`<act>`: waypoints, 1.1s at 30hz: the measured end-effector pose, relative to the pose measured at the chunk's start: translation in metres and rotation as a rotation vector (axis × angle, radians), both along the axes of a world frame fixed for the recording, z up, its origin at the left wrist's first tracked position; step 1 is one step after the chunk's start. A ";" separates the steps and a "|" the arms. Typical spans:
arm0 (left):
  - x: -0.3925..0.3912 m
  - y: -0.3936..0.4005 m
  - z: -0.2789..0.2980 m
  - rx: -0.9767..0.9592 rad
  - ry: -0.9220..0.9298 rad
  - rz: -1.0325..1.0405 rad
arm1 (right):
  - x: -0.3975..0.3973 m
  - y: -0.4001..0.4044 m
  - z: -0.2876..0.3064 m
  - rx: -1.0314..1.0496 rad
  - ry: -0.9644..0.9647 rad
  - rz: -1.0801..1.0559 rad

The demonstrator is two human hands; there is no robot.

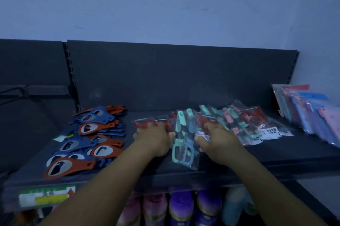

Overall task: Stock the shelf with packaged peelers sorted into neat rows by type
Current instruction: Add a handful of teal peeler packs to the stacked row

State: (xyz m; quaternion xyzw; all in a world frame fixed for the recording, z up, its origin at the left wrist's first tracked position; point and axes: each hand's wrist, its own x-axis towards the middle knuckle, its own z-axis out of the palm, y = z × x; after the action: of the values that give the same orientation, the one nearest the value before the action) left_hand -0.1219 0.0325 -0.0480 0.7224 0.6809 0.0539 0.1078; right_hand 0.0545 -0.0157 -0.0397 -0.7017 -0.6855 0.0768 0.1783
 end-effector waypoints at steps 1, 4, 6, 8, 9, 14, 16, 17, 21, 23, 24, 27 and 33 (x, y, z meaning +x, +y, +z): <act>0.001 0.008 -0.003 -0.027 -0.012 -0.004 | 0.001 0.006 0.000 -0.009 0.003 0.003; 0.006 0.017 -0.003 -0.006 -0.078 -0.057 | 0.001 0.019 0.000 -0.024 0.045 0.025; 0.012 0.014 0.000 0.057 -0.166 -0.079 | 0.002 0.025 -0.001 -0.035 0.096 0.046; 0.013 0.009 0.003 0.139 -0.263 -0.059 | 0.002 0.030 -0.001 -0.036 0.145 0.046; 0.012 0.011 0.002 0.171 -0.324 -0.030 | 0.003 0.032 -0.001 -0.036 0.178 0.039; 0.012 0.019 0.004 0.143 -0.634 0.271 | 0.000 0.044 0.002 -0.071 0.366 -0.007; 0.012 0.025 0.005 0.098 -0.695 0.340 | -0.003 0.048 0.003 -0.095 0.405 -0.030; 0.011 0.030 0.005 0.083 -0.728 0.370 | -0.005 0.050 0.003 -0.102 0.406 -0.039; 0.010 0.040 0.004 0.051 -0.851 0.392 | -0.008 0.053 0.006 -0.073 0.401 -0.015; 0.013 0.040 0.005 0.013 -0.877 0.388 | -0.009 0.053 0.007 -0.065 0.411 0.024; 0.014 0.042 0.004 -0.001 -0.894 0.380 | -0.009 0.052 0.008 -0.065 0.414 0.044; 0.019 0.042 0.003 -0.004 -0.985 0.308 | -0.011 0.052 0.011 -0.061 0.409 0.080; 0.038 0.027 0.018 -0.006 -1.060 0.109 | -0.013 0.054 0.008 -0.039 0.425 0.050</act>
State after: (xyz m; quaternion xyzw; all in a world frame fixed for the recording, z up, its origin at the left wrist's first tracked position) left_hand -0.0837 0.0590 -0.0297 0.5592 0.5698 0.4150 0.4363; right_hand 0.0415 0.0383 -0.0319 -0.6559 -0.6481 0.2407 0.3031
